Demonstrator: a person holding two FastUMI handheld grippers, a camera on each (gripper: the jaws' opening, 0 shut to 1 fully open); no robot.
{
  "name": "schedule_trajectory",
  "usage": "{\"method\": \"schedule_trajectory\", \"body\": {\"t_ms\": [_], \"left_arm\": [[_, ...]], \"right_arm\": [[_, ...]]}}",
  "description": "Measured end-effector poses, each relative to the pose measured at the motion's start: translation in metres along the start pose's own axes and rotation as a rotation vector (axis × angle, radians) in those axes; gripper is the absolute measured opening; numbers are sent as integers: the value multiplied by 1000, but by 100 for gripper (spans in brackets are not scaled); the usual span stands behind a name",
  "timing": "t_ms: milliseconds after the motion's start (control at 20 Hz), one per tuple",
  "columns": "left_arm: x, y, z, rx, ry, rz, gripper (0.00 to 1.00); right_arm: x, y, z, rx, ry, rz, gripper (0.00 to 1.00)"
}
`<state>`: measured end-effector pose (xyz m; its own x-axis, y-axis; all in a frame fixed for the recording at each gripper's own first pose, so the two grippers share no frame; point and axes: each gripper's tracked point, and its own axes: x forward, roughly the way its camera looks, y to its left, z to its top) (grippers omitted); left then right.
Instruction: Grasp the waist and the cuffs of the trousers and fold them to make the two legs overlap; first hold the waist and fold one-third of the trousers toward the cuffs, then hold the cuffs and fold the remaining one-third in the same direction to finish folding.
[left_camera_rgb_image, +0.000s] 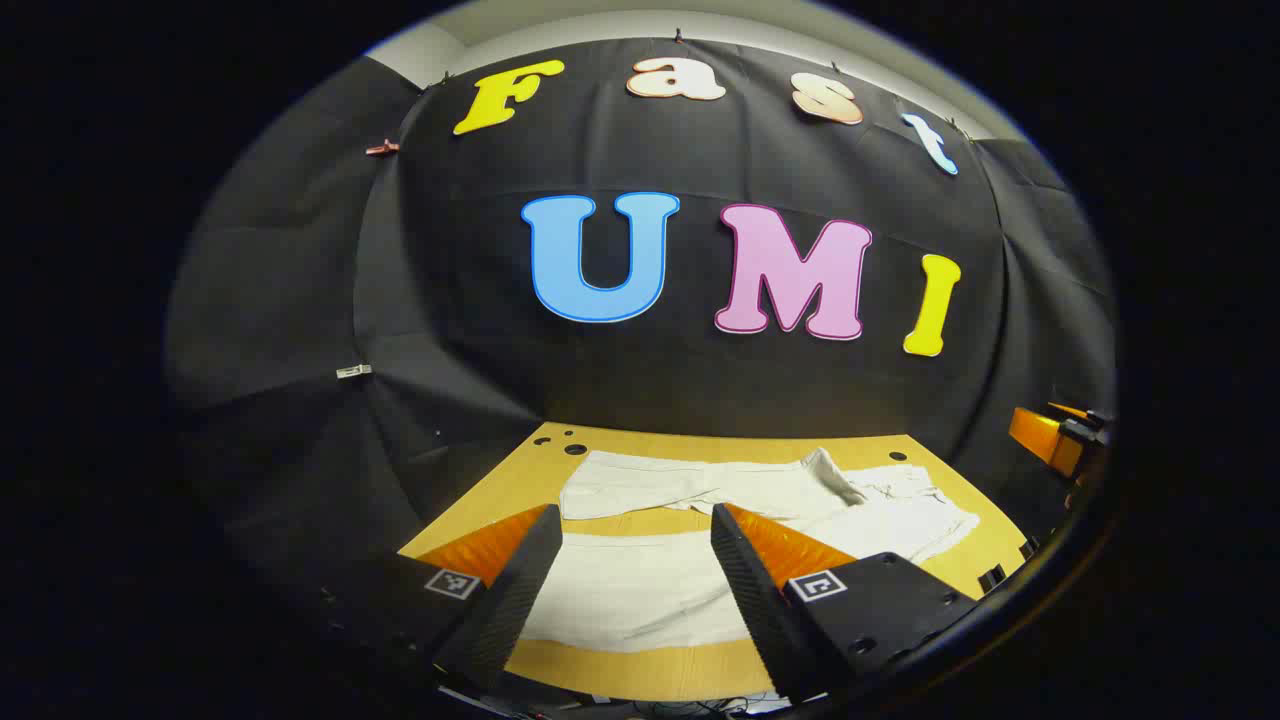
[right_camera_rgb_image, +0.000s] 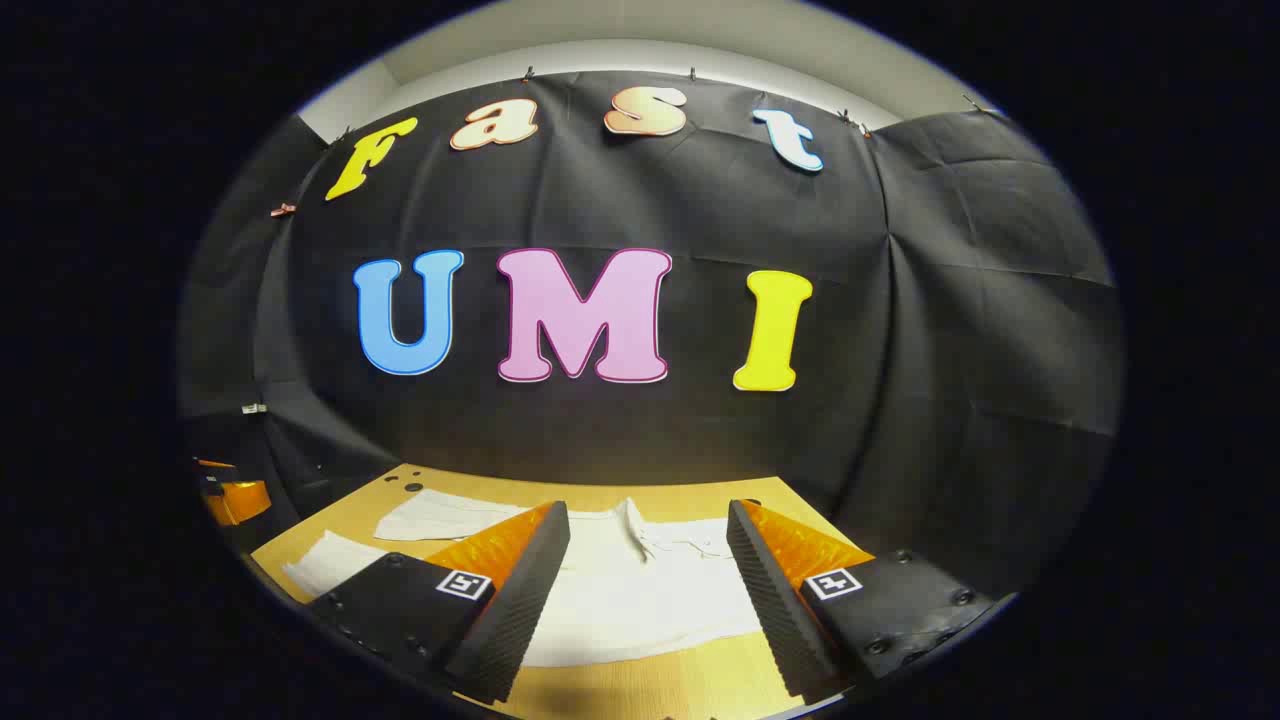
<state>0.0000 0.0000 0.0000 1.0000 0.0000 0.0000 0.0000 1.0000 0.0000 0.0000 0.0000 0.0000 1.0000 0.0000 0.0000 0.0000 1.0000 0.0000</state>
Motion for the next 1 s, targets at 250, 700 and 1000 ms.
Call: {"method": "schedule_trajectory", "body": {"t_ms": [250, 700, 1000], "left_arm": [[15, -10, 6, -5, -12, -13, 96], [28, -14, 3, 21, -3, -12, 96], [33, -11, -5, 12, 12, 0, 96]], "right_arm": [[13, -6, 1, 3, 0, 2, 98], [32, -16, -9, 25, 20, 5, 98], [44, -27, -12, 0, 22, -14, 98]]}}
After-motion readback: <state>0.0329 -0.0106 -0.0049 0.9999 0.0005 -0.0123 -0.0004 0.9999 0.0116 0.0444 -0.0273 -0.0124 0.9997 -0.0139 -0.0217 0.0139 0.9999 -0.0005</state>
